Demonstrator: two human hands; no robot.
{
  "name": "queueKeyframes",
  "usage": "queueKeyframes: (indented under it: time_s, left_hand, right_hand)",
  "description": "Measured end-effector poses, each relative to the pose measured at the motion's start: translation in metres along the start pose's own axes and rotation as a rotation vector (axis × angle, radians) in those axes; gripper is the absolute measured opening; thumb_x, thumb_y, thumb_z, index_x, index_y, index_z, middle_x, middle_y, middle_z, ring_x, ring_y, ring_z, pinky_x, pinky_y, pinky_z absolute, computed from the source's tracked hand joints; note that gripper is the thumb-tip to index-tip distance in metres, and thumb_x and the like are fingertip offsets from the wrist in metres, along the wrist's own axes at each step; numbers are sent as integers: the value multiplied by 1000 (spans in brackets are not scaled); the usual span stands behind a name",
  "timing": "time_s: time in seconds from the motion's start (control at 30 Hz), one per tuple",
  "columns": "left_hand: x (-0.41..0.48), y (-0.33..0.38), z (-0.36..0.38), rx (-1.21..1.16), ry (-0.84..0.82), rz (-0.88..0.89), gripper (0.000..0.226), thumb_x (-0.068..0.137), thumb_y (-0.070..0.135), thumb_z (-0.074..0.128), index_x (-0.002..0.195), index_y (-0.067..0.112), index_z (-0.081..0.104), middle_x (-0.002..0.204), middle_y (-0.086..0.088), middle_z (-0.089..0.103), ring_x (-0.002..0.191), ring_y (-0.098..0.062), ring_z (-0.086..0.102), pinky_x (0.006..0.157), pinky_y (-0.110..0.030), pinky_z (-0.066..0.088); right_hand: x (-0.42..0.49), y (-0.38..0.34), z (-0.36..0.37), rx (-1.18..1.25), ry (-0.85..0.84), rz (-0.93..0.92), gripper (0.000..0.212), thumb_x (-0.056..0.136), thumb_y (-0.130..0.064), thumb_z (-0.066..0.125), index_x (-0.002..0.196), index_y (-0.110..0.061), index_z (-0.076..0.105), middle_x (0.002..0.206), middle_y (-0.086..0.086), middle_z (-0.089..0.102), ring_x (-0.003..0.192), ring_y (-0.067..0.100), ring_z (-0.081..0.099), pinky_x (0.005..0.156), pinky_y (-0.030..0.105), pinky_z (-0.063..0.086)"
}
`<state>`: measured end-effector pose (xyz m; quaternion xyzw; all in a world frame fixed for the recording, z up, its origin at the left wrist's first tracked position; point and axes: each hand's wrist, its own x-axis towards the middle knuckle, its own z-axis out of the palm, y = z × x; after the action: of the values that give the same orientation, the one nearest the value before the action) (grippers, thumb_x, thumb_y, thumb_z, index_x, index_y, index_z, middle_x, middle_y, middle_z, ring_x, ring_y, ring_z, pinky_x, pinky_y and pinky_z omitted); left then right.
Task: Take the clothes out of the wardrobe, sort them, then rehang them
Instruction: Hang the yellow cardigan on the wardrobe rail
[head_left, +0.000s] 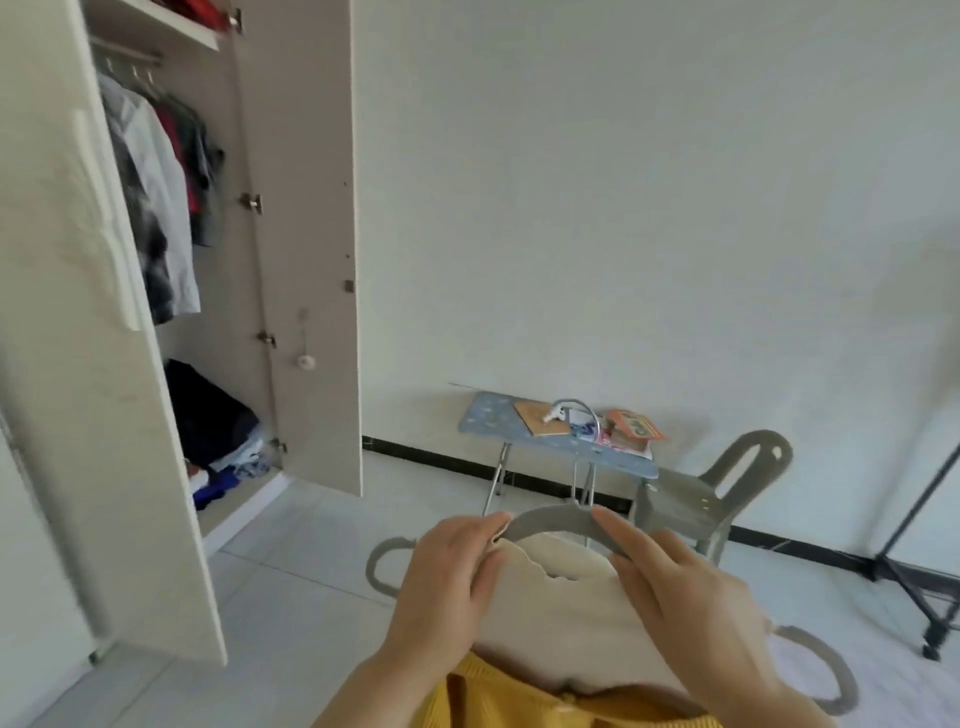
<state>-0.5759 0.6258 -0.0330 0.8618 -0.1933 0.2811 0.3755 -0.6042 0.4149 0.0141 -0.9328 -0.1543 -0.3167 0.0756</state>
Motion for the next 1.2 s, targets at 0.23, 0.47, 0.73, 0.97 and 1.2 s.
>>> queueKeyframes:
  time_s: [0.23, 0.47, 0.73, 0.97, 1.2]
  left_hand:
    - [91, -96, -53, 119, 126, -74, 32, 90, 18, 58, 122, 21, 57, 106, 19, 51, 100, 2, 47, 86, -6, 34]
    - [172, -196, -76, 273, 218, -183, 35, 90, 19, 57, 124, 26, 54, 110, 19, 50, 99, 5, 44, 82, -1, 33]
    - [279, -294, -91, 445, 331, -349, 37, 93, 21, 52, 129, 28, 50, 121, 16, 51, 104, 8, 38, 88, -3, 28]
    - [348, -390, -121, 540, 378, -434, 37, 96, 25, 45, 132, 29, 45, 122, 19, 47, 104, 14, 31, 82, 11, 16]
    - [413, -519, -159, 569, 461, -468, 36, 96, 24, 46, 131, 28, 47, 121, 20, 48, 105, 12, 33, 84, 8, 18]
  right_hand:
    - [144, -39, 73, 61, 74, -115, 32, 90, -38, 42, 122, -40, 45, 72, -9, 60, 41, 10, 53, 29, 18, 29]
    - [276, -64, 171, 184, 176, -283, 35, 83, -36, 44, 118, -34, 50, 67, -9, 59, 39, 12, 51, 31, 15, 22]
    - [438, -80, 279, 357, 171, -416, 36, 81, -36, 38, 116, -37, 47, 62, -10, 52, 39, 9, 48, 30, 16, 28]
    - [558, -124, 359, 411, 199, -551, 40, 74, -32, 56, 113, -35, 49, 61, -10, 54, 38, 11, 49, 27, 22, 34]
    - [670, -189, 444, 379, 131, -607, 38, 81, -33, 50, 119, -36, 50, 68, -11, 55, 41, 12, 52, 27, 26, 38]
